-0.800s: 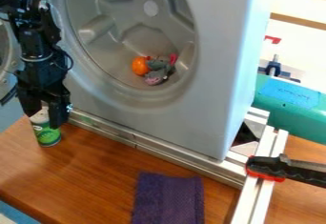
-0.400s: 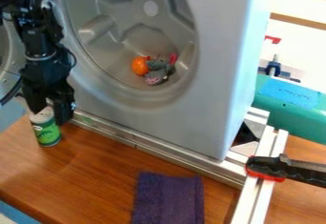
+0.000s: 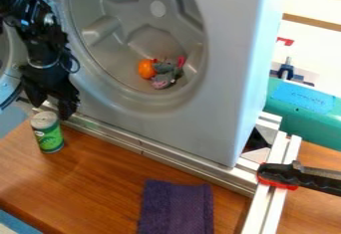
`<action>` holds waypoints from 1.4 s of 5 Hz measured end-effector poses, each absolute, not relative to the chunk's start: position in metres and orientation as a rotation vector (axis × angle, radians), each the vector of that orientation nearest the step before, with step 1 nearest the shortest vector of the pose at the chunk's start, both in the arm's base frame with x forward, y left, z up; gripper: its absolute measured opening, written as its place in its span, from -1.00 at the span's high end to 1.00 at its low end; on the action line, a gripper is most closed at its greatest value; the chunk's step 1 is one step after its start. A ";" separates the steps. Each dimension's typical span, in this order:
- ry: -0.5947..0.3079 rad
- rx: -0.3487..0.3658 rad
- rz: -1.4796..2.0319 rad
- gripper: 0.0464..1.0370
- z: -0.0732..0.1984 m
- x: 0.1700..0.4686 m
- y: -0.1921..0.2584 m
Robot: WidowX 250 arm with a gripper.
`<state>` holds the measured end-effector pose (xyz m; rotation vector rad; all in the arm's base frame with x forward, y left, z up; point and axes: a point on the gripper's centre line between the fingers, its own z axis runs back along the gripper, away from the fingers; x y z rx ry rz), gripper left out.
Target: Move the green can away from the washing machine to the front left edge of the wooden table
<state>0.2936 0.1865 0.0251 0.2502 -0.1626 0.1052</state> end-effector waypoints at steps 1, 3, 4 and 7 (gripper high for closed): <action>-0.199 0.228 0.136 -0.93 0.006 0.308 0.190; -0.199 0.299 0.175 -0.93 -0.012 0.313 0.201; -0.195 0.323 0.180 -0.93 -0.012 0.313 0.204; -0.066 0.292 0.253 -0.93 -0.021 0.269 0.187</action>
